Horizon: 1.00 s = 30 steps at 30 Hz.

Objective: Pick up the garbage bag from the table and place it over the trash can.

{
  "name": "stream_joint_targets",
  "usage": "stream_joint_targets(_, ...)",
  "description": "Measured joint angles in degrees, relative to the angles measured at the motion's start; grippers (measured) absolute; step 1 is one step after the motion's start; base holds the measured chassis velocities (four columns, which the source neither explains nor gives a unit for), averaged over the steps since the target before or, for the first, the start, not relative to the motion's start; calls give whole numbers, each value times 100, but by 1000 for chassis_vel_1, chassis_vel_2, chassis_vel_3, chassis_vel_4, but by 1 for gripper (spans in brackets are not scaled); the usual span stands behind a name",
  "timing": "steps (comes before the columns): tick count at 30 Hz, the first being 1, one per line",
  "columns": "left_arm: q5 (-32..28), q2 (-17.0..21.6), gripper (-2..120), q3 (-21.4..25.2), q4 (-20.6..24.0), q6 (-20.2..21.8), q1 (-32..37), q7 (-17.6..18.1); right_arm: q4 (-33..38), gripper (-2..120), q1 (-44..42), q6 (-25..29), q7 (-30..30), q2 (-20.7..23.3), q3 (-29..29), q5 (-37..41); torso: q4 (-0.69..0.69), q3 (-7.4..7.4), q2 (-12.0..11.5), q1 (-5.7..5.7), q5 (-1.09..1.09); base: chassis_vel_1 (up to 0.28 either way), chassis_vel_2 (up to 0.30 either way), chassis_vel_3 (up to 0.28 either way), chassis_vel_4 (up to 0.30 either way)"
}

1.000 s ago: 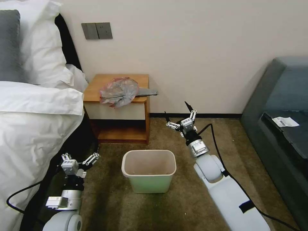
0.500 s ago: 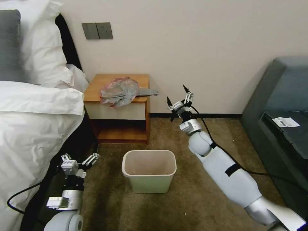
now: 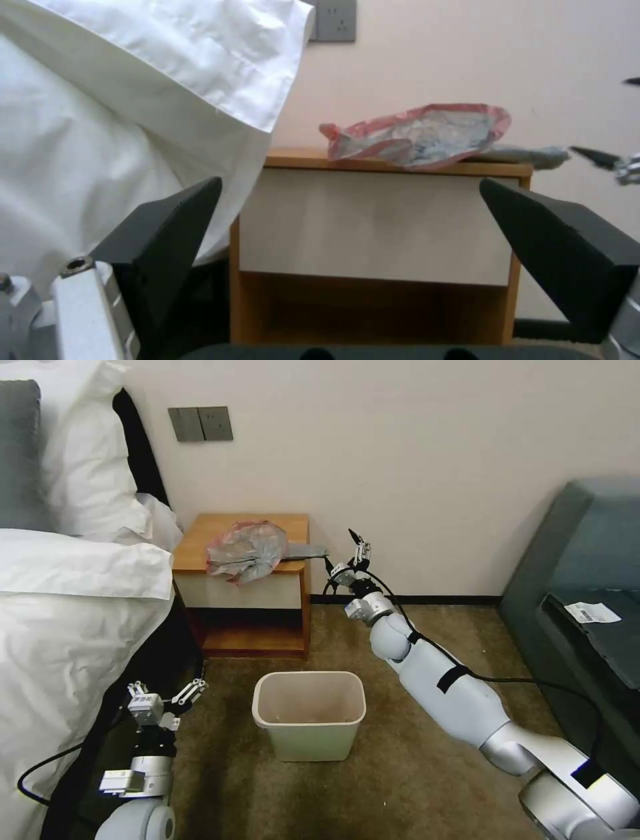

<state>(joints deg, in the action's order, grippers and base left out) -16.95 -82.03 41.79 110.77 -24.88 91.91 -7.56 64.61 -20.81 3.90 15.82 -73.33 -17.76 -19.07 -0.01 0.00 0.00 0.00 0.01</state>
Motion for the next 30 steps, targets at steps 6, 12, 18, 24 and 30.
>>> stream_joint_targets(6,2,-33,97,9,-13,-7,-12,13,-428,100,447,29,-217,-113,-487,573,2,0,0,0,0,0,0,0,0)
stream_joint_targets(12,14,-39,97,10,-59,-7,-31,26,-531,100,530,7,-321,-75,-570,665,1,0,1,0,-1,0,0,0,0)
stream_joint_targets(18,34,-64,97,-10,-83,-7,-61,30,-693,100,562,44,-341,-94,-570,664,1,0,1,0,0,0,0,0,0)
stream_joint_targets(24,57,-89,97,-16,-86,-7,-69,33,-983,100,688,171,-346,-156,-654,572,1,0,1,0,-1,0,0,0,0)
stream_joint_targets(30,73,-90,97,-16,-99,-7,-69,47,-1288,100,865,289,-354,-286,-773,513,2,0,1,0,-1,0,0,0,0)
